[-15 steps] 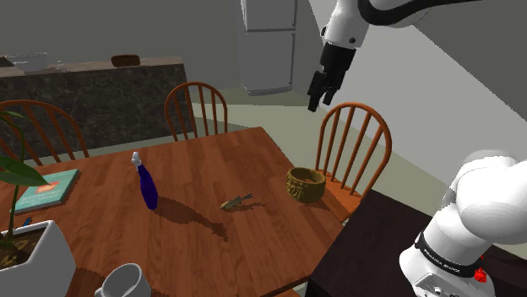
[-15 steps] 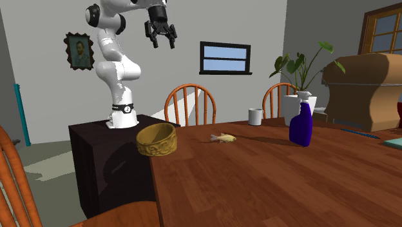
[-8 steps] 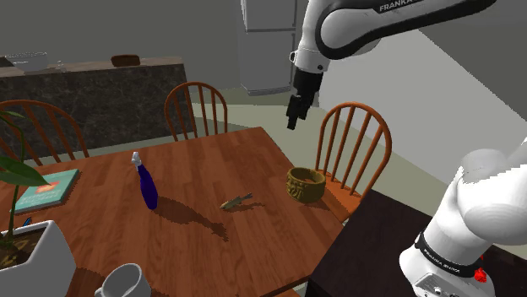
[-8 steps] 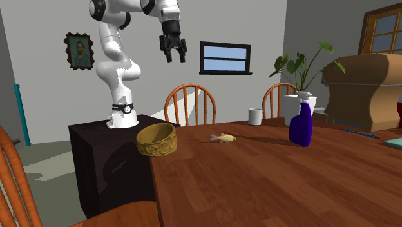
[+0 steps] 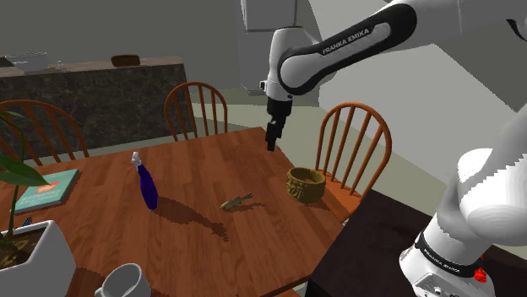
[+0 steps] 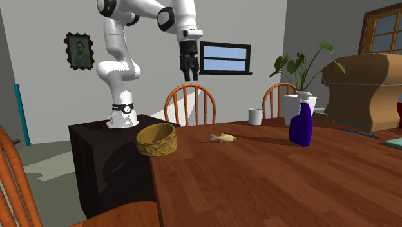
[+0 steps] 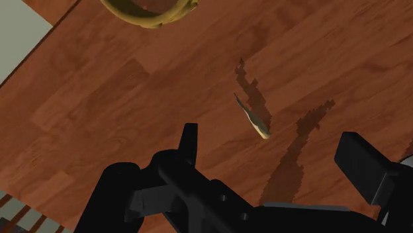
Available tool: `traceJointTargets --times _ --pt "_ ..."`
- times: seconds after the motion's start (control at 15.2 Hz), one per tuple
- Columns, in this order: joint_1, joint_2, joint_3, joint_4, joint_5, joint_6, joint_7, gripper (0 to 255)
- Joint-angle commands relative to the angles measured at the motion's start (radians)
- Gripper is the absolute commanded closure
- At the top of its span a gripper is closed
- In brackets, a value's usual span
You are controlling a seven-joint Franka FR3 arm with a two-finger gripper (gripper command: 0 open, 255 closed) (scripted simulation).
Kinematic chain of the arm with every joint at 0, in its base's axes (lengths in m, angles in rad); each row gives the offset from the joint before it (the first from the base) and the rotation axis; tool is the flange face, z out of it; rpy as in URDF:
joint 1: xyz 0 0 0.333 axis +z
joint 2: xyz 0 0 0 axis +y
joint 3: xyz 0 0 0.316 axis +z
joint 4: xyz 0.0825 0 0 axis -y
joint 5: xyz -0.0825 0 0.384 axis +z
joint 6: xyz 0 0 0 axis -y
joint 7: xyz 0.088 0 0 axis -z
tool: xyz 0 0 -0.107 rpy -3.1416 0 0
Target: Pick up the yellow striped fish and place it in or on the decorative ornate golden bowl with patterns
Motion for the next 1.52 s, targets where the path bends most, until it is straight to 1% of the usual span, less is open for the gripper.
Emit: traceJointTargets --times 0.0,0.59,1.19,1.45 --pt "0.010 0.076 0.008 0.034 -0.008 0.031 -0.032 0" --pt "0.051 0.399 0.045 0.214 -0.076 0.124 -0.143 0" --pt "0.111 0.721 0.067 0.453 -0.172 0.156 -0.232 0" --pt "0.116 0.762 0.065 0.464 -0.179 0.183 -0.234 0"
